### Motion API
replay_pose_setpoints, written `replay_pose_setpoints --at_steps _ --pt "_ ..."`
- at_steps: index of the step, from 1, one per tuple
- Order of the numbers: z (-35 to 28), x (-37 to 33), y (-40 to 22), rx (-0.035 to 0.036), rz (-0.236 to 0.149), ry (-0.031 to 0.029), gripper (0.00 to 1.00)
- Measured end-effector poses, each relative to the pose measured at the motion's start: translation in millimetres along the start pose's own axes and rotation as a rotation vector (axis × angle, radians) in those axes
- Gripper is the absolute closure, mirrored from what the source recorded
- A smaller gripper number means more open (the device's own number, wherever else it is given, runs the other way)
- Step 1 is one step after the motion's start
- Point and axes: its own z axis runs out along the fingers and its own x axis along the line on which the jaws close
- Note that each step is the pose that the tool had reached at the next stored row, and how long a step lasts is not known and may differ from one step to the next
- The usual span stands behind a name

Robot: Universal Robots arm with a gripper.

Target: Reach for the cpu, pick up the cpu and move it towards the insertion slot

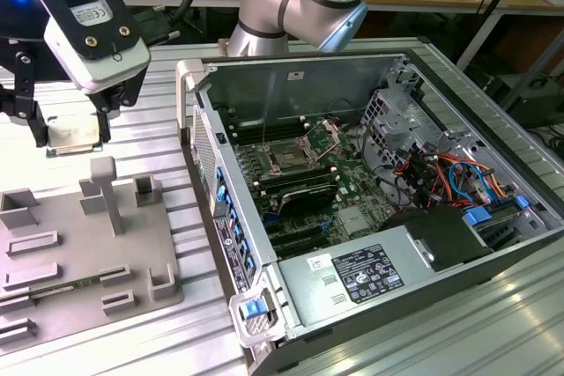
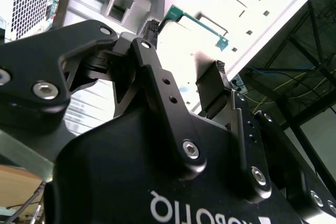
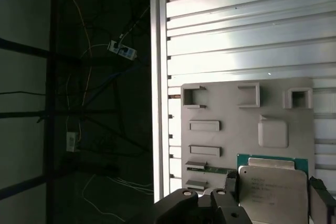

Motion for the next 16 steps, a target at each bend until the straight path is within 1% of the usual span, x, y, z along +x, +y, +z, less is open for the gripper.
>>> replay_pose_setpoints --at_steps 3,6,9,13,16 --pt "0.0 -2.9 0.0 0.0000 0.000 -0.0001 0.45" --pt "-0.2 -7.9 0.0 0.0000 0.000 0.0000 0.45" --pt "-0.4 -14.3 0.1 0.0000 0.000 -0.0001 0.45" --pt "-0.6 -20.4 0.1 0.0000 0.000 0.0000 0.45" --pt "-0.6 -23.6 0.1 -0.0001 0.000 -0.0001 0.45"
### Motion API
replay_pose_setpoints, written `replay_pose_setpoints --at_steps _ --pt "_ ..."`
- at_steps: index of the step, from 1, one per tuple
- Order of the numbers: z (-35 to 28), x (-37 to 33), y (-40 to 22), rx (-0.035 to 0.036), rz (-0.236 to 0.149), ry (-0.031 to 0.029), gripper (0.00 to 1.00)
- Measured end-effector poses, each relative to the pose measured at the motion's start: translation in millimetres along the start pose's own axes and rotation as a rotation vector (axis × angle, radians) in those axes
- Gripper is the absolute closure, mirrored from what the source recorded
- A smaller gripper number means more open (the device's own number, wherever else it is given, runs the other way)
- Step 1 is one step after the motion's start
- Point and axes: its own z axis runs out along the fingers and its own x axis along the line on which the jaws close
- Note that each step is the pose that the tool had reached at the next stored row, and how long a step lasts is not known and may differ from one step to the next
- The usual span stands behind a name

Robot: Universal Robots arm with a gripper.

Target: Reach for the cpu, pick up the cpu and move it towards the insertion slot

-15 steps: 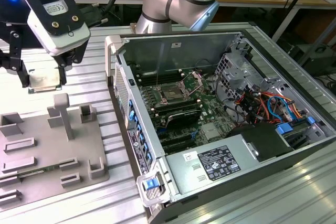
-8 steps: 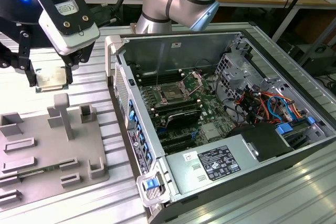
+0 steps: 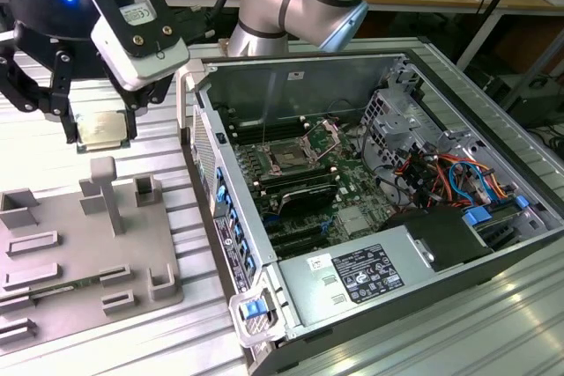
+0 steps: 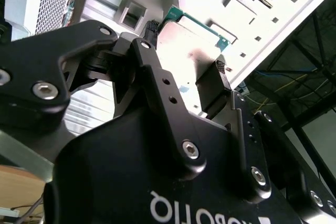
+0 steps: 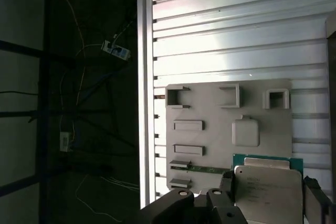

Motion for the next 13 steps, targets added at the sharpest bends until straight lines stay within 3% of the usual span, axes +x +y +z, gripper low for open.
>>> replay_pose_setpoints --at_steps 13 --pt "-0.5 -14.3 0.1 0.0001 0.000 0.0001 0.45"
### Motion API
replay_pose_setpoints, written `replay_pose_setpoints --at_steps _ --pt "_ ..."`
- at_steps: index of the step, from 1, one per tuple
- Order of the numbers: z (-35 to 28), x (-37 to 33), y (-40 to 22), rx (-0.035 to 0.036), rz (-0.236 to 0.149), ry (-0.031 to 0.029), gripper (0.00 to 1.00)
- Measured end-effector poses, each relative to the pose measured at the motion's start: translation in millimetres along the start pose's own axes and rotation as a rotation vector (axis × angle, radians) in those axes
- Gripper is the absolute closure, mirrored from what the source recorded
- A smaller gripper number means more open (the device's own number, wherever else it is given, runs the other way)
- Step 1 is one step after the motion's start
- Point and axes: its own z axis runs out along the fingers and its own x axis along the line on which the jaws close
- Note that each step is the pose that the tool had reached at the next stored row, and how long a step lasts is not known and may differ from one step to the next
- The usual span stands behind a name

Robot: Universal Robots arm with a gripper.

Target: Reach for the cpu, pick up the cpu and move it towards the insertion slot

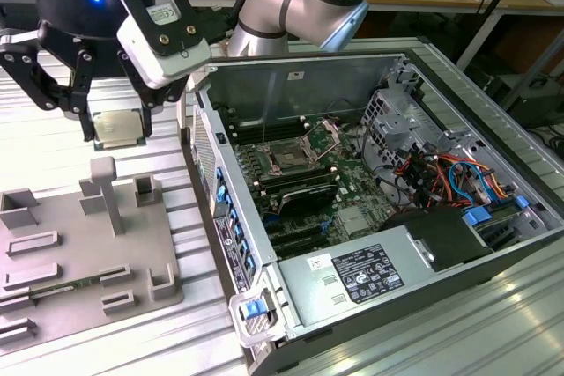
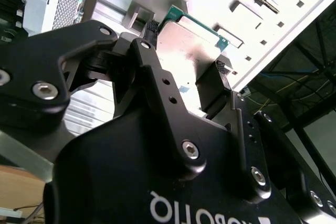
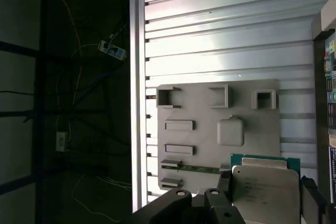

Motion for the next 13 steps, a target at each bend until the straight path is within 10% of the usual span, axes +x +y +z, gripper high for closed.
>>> replay_pose_setpoints --at_steps 13 --pt "-0.5 -15.4 0.1 0.0000 0.000 0.0000 0.45"
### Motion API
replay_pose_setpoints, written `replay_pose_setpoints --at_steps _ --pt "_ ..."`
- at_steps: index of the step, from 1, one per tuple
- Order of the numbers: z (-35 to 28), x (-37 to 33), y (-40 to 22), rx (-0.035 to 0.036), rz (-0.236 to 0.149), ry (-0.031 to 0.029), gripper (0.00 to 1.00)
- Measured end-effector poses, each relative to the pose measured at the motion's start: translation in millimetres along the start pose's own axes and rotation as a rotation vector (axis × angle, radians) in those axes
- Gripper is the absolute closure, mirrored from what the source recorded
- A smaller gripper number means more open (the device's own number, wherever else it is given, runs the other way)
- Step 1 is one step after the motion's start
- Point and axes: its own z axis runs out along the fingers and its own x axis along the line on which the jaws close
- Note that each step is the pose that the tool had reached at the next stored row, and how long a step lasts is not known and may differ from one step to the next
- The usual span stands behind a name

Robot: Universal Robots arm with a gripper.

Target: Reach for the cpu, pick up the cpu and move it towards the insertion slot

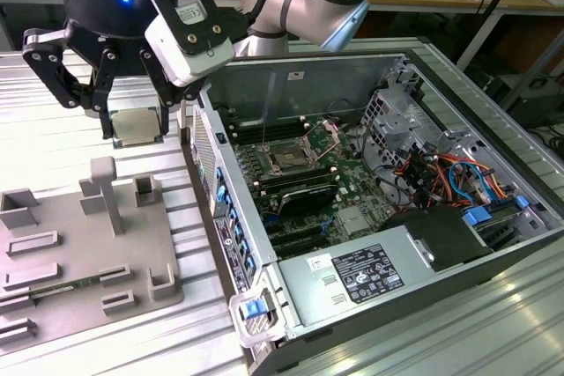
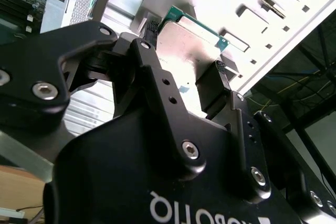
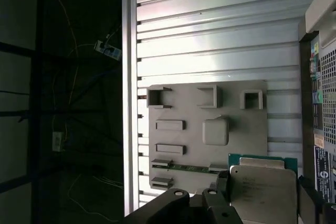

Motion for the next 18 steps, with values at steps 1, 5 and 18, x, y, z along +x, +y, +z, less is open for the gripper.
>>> replay_pose_setpoints --at_steps 1,5,18 --pt "-0.1 -1.7 0.0 0.0000 0.000 0.0000 0.45" --pt "-0.2 -5.8 0.0 0.0000 0.000 0.0000 0.45" --pt "-0.7 -21.8 0.1 0.0000 0.000 0.0000 0.45"
